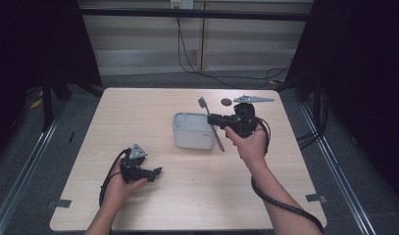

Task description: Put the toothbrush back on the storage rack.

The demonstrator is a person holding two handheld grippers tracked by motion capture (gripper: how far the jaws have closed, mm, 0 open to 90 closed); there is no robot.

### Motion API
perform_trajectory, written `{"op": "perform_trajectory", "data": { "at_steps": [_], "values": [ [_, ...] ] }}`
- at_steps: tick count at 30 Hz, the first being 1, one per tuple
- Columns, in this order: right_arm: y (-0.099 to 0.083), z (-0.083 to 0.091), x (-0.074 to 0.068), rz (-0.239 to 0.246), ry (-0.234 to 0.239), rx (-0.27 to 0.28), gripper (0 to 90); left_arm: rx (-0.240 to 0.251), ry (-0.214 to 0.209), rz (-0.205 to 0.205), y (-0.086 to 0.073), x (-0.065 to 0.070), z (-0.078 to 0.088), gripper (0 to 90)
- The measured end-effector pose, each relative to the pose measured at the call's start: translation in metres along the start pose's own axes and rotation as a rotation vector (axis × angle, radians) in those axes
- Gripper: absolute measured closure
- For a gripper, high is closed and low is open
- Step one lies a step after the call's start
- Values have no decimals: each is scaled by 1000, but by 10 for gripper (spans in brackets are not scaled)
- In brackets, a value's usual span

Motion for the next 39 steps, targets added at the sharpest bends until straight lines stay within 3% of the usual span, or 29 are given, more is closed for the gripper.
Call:
{"op": "perform_trajectory", "data": {
  "at_steps": [8,39],
  "values": [
    [7,1,1,-6,8,33,811,-1,1,-2,0,0,0,160],
    [32,-4,4,-23,22,79,811,4,-1,7,0,0,0,160]
  ]
}}
Point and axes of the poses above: each handheld gripper's, and its own axes: z roughly backward along the jaws, y roughly out of its top, x roughly to its right, the point moved 2 cm from there along -z, roughly forward along the jaws, and after that the axes turned 9 degrees about -x, right-handed, at the moved point
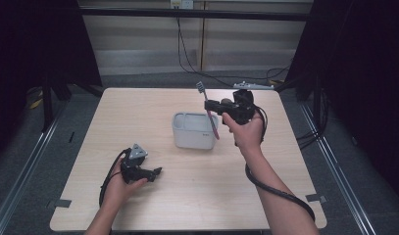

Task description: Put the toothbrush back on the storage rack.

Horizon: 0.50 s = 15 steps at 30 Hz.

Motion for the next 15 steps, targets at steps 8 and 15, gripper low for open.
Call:
{"op": "perform_trajectory", "data": {
  "at_steps": [8,15],
  "values": [
    [8,0,2,-6,-6,16,811,2,-1,4,0,0,0,160],
    [11,-2,5,-17,-5,27,810,0,-3,2,0,0,0,160]
  ]
}}
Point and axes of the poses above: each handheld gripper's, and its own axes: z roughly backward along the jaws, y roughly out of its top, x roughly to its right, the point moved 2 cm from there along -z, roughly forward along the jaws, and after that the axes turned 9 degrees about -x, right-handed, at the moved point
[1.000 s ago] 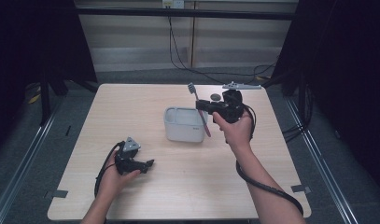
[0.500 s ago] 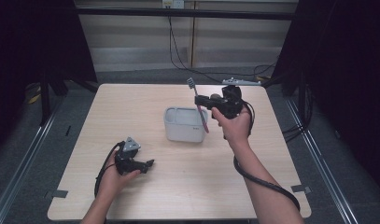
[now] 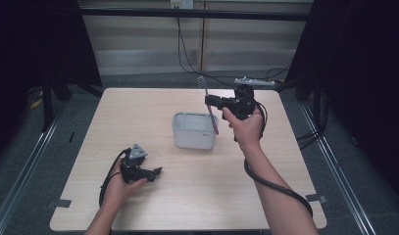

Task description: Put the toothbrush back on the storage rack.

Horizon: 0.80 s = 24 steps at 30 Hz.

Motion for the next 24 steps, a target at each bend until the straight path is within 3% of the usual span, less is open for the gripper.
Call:
{"op": "perform_trajectory", "data": {
  "at_steps": [24],
  "values": [
    [8,-4,13,-22,-12,24,810,-1,2,-4,0,0,0,160]
  ]
}}
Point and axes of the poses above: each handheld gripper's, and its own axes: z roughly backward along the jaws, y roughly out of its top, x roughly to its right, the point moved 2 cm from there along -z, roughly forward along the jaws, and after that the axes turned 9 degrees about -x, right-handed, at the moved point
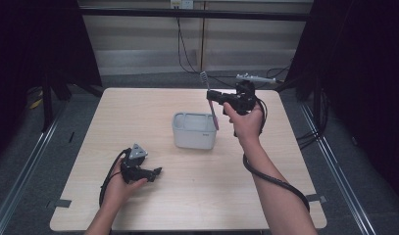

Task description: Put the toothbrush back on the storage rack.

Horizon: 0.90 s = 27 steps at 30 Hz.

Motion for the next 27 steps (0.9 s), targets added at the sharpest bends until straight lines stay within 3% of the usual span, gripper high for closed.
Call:
{"op": "perform_trajectory", "data": {
  "at_steps": [27],
  "values": [
    [8,-15,3,-3,-18,11,810,0,0,0,0,0,0,160]
  ]
}}
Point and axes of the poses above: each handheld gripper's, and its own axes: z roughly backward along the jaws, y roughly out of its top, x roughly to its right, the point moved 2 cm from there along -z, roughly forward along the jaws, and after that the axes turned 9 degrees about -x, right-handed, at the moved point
